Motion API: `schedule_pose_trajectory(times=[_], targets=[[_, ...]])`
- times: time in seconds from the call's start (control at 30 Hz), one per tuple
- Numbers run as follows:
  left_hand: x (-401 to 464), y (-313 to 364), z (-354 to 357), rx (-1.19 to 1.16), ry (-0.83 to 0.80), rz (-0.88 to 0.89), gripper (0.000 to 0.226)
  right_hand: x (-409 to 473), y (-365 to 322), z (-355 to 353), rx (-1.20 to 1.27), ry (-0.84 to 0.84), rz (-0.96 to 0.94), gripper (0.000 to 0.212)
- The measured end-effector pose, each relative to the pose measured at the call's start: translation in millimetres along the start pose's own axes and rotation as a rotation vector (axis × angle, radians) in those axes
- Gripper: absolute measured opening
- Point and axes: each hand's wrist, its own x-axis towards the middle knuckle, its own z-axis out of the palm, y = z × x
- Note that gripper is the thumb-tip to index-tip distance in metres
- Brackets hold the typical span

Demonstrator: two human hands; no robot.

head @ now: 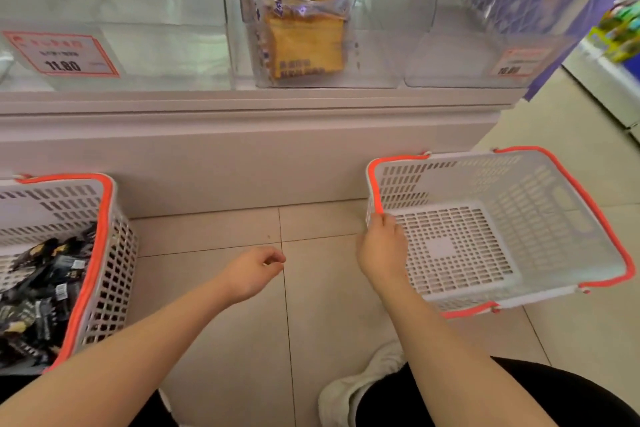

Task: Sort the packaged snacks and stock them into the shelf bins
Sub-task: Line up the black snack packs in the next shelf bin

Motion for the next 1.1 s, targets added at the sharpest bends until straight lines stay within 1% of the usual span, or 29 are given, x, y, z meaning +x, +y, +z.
schedule_pose_trajectory(times=[0.03,0.1,0.17,0.2,0.23,0.3,0.37,0.43,0.5,0.57,0.63,0.7,0.73,0.8,0.87,0.93,1.0,1.03,1.07,1.1], targets=[[0.1,-7.1,-6.9,0.068,0.035,0.004,0.025,-3.6,-18.1,-2.8,0.085,0.01,-0.102,0.043],[-0.4,-29.1,-26.2,0.238,0.123,0.014,0.032,-15.7,-57.7,-8.8,0.301,-0.046,-0.303,0.05],[-6.3,-57.7,-51.1,0.415,0.245,-0.007,0.04,-29.4,-95.3,-14.9,0.407,-0.11,-0.495,0.051],[-11.7,-72.4,-64.1,0.461,0.339,-0.037,0.044,-34.6,-112.1,-17.1,0.426,-0.13,-0.584,0.049],[-18.7,-86.9,-76.3,0.471,0.445,-0.072,0.046,-39.2,-128.0,-18.9,0.449,-0.146,-0.656,0.045],[-36.9,-113.7,-95.5,0.406,0.623,-0.174,0.048,-48.1,-158.1,-18.4,0.491,-0.2,-0.734,0.037],[-55.4,-140.5,-106.7,0.284,0.708,-0.3,0.056,-60.4,-188.0,-11.0,0.523,-0.278,-0.77,0.029],[-69.0,-164.2,-111.6,0.176,0.67,-0.413,0.061,-72.6,-212.9,2.1,0.534,-0.357,-0.781,0.023],[-79.2,-179.4,-113.0,0.13,0.551,-0.473,0.056,-79.2,-231.1,17.3,0.538,-0.427,-0.76,0.021],[-82.6,-188.0,-111.2,0.081,0.442,-0.433,0.053,-79.8,-241.4,29.4,0.536,-0.48,-0.696,0.02],[-79.8,-191.6,-111.1,0.039,0.38,-0.363,0.052,-76.3,-245.4,37.9,0.568,-0.528,-0.598,0.019],[-75.5,-190.8,-115.6,0.066,0.415,-0.321,0.024,-74.2,-243.9,44.4,0.572,-0.571,-0.519,0.02],[-75.1,-188.2,-117.6,0.086,0.426,-0.311,0.012,-74.8,-241.9,47.1,0.542,-0.582,-0.512,0.021],[-74.5,-181.6,-117.3,0.113,0.403,-0.27,0.006,-78.2,-237.4,52.2,0.461,-0.597,-0.53,0.022],[-73.1,-166.7,-107.6,0.094,0.369,-0.212,0.01,-81.3,-237.1,56.1,0.496,-0.632,-0.49,0.024],[-68.6,-146.8,-92.6,0.057,0.315,-0.144,0.008,-79.6,-242.2,56.9,0.631,-0.682,-0.369,0.024],[-60.4,-127.5,-80.4,0.049,0.188,-0.076,0.016,-71.7,-245.2,58.5,0.691,-0.691,-0.264,0.026],[-55.6,-121.4,-75.4,0.035,0.096,-0.063,0.013,-67.4,-243.6,59.7,0.678,-0.689,-0.238,0.028],[-52.1,-116.7,-72.9,0.029,-0.001,-0.06,0.022,-64.0,-239.9,61.7,0.678,-0.695,-0.205,0.028],[-49.8,-115.2,-72.1,0.054,-0.074,-0.064,0.045,-61.9,-234.1,64.2,0.691,-0.705,-0.154,0.028]])
